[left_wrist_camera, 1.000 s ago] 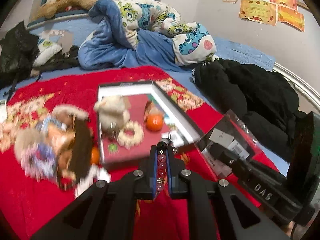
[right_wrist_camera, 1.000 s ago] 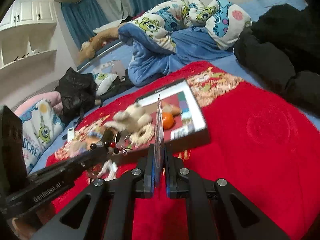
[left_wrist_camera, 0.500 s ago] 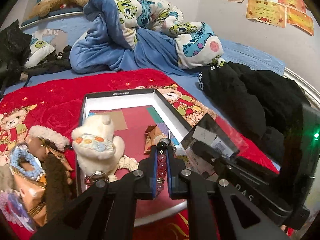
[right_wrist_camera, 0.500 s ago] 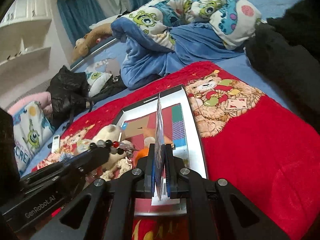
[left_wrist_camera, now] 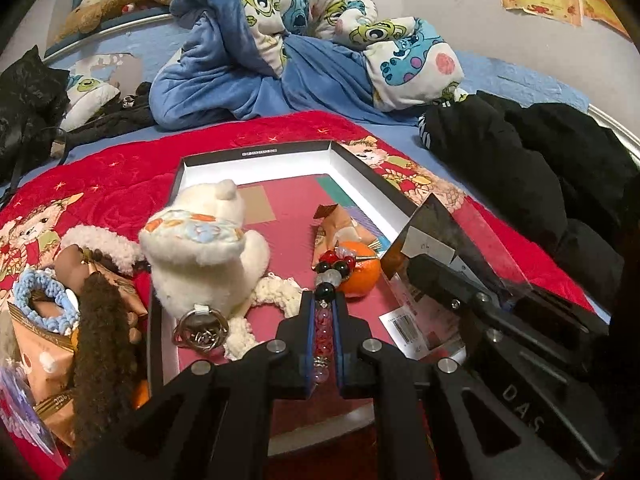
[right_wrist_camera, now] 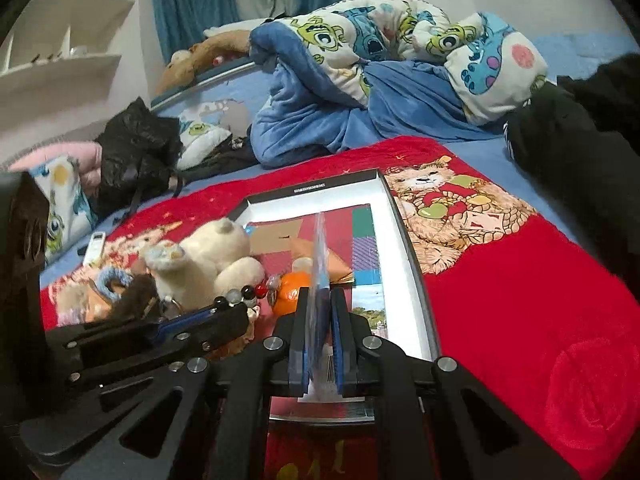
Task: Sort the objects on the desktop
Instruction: 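Carry the bracelet and clear packet in both tools over the black box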
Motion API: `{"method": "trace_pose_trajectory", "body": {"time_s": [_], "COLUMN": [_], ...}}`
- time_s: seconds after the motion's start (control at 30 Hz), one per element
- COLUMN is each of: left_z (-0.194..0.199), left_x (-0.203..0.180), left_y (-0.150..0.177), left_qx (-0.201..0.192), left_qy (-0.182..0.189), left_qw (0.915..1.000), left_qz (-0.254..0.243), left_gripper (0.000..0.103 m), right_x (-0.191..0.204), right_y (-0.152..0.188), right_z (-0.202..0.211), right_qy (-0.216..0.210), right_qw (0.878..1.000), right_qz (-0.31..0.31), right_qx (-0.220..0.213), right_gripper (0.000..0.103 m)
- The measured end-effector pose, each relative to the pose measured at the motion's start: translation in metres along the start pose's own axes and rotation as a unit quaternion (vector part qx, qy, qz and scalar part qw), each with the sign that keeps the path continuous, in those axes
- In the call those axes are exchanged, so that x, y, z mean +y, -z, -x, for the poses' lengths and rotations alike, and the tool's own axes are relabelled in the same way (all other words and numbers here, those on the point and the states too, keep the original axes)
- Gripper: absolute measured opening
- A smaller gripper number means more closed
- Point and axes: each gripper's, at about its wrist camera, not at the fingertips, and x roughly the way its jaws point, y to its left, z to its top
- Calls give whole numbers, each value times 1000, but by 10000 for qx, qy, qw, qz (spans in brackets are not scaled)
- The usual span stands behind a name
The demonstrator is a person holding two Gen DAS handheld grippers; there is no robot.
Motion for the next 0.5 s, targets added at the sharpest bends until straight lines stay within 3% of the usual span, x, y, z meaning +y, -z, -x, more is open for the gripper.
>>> {"method": "trace_pose_trajectory", "body": {"time_s": [0.5], "left_z": [-3], "left_x": [-2], "left_y": [0], "left_qx": [13], "left_qy": [22], "left_qw": [10000], "left_qz": [-25], "left_gripper": [8], "right_x": [-8], "right_y": [1], "right_z": [1], "right_qy": [-84], "right_qw": [9998], "right_qz": [-175], "right_qx": [-12], "right_gripper": [11]}}
